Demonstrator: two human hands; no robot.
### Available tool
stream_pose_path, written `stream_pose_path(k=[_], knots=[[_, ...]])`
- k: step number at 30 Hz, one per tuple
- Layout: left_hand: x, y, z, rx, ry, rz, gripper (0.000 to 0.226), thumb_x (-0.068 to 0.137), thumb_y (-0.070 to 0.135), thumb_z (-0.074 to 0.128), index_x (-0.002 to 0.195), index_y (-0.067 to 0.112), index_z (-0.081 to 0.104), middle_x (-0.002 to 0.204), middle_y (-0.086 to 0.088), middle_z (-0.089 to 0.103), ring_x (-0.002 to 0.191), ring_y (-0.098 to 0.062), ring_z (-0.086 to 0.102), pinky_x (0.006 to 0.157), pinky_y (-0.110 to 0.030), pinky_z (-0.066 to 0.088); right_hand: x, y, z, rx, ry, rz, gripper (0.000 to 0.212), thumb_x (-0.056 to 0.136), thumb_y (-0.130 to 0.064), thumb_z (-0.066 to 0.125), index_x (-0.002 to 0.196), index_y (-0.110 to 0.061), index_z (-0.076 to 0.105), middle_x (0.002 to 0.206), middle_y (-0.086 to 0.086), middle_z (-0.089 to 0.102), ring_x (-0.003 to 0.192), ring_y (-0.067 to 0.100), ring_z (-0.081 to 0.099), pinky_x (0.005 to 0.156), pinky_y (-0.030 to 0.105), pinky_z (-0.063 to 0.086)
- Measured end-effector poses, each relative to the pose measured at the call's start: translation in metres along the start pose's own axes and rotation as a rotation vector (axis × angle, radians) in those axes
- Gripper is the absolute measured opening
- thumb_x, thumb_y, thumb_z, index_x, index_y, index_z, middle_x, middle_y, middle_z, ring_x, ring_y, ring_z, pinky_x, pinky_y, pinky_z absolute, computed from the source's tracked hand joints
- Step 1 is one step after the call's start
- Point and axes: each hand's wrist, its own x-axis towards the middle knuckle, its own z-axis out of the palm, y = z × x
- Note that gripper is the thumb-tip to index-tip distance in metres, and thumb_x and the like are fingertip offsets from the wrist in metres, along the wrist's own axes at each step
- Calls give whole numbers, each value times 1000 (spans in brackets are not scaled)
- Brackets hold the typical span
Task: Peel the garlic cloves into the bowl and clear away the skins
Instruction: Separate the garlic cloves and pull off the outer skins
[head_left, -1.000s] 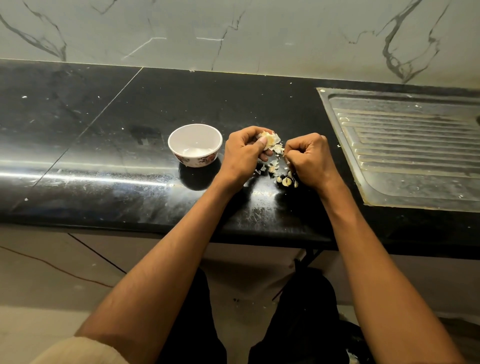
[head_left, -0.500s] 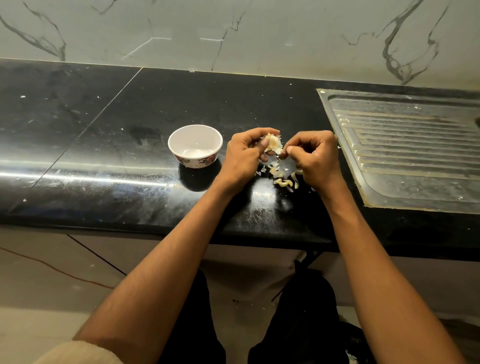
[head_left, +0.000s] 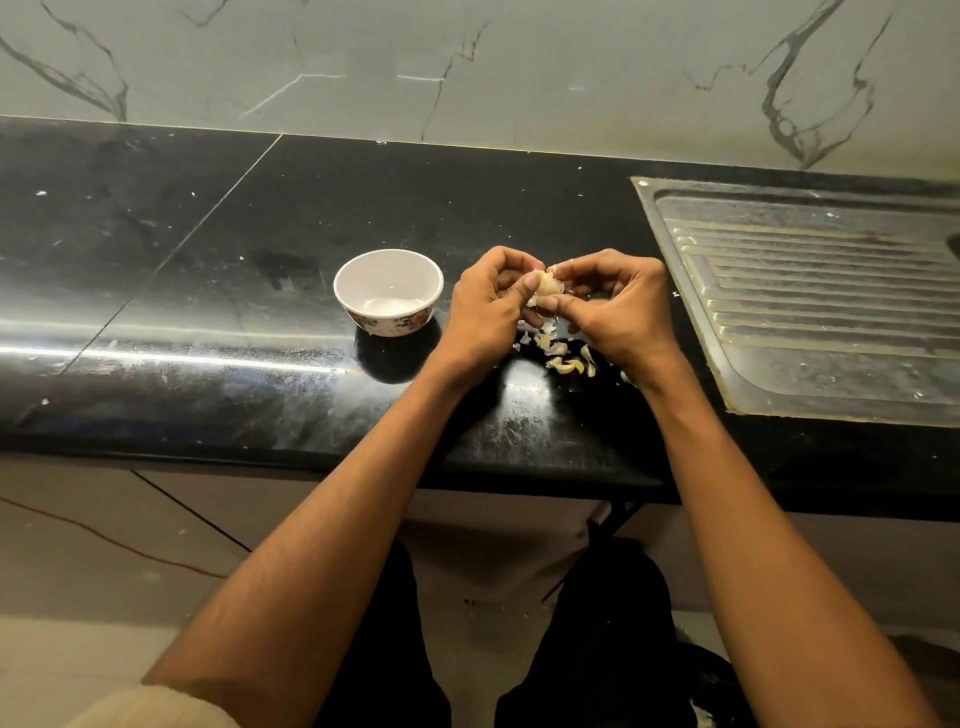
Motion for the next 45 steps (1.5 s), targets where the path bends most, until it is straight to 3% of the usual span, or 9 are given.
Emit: stream_pose_path(k=[10, 15, 19, 23, 30, 34, 37, 40, 45], knots=[[-5, 2, 1, -21, 0, -19, 16, 90, 4, 76, 105, 1, 72, 95, -16, 77, 86, -24, 77, 85, -40, 62, -2, 2, 5, -121, 78, -106, 18, 76, -18, 89, 89, -14, 78, 84, 1, 74, 67, 11, 71, 58, 21, 56], [-1, -1, 0, -34, 48, -50, 20, 92, 0, 71, 111, -1, 75, 97, -16, 78, 93, -30, 77, 89, -42, 62, -3, 1, 2, -6, -16, -52, 17, 79, -17, 83, 95, -14, 78, 90, 6, 76, 72, 17, 75, 61, 30, 61], [-1, 0, 0, 33, 33, -36, 22, 94, -2, 67, 114, -1, 74, 94, -15, 78, 77, -13, 72, 75, -27, 57, -2, 0, -1, 73, -20, -7, 18, 79, -5, 73, 96, -11, 78, 86, 12, 75, 64, 18, 73, 57, 32, 60], [-4, 0, -1, 54, -3, -11, 24, 94, 3, 67, 117, 3, 75, 102, -10, 79, 98, -21, 76, 90, -38, 61, -3, 2, 2, -69, -26, -51, 18, 79, -11, 83, 96, -14, 81, 90, 0, 75, 77, 11, 75, 69, 30, 62], [-3, 1, -1, 95, -100, -18, 59, 85, -7, 63, 142, 9, 58, 131, -8, 69, 121, -15, 67, 107, -40, 53, -2, 2, 3, -167, -14, -119, 12, 75, -9, 83, 84, -11, 76, 87, -6, 72, 71, 5, 71, 62, 19, 54], [-3, 1, -2, 44, -97, -30, 71, 84, -16, 60, 149, 8, 44, 145, -12, 58, 117, -12, 66, 98, -35, 56, -4, -1, 3, -134, -15, -98, 10, 77, -11, 81, 83, -11, 74, 83, -7, 73, 67, 1, 65, 59, 18, 48], [-5, 1, -2, 48, -67, -17, 54, 84, -9, 68, 130, 9, 45, 135, -12, 57, 83, -12, 65, 76, -30, 56, -4, -3, 1, -74, -45, -66, 14, 77, -18, 77, 90, -13, 76, 85, -5, 74, 70, 6, 66, 63, 30, 57], [-5, -2, -3, 18, -51, -29, 46, 82, -4, 72, 112, 13, 42, 123, -20, 58, 80, -20, 66, 78, -40, 59, -1, 0, 0, -18, -79, -11, 19, 76, -19, 74, 94, -18, 80, 89, -2, 75, 74, 23, 70, 64, 44, 61], [-5, 1, -1, 10, 1, -45, 32, 81, -3, 79, 95, 13, 55, 88, -10, 66, 79, -30, 72, 83, -52, 60, 0, -2, -1, 130, -77, 59, 16, 78, -18, 75, 91, -11, 80, 90, 12, 75, 66, 29, 69, 55, 35, 56]])
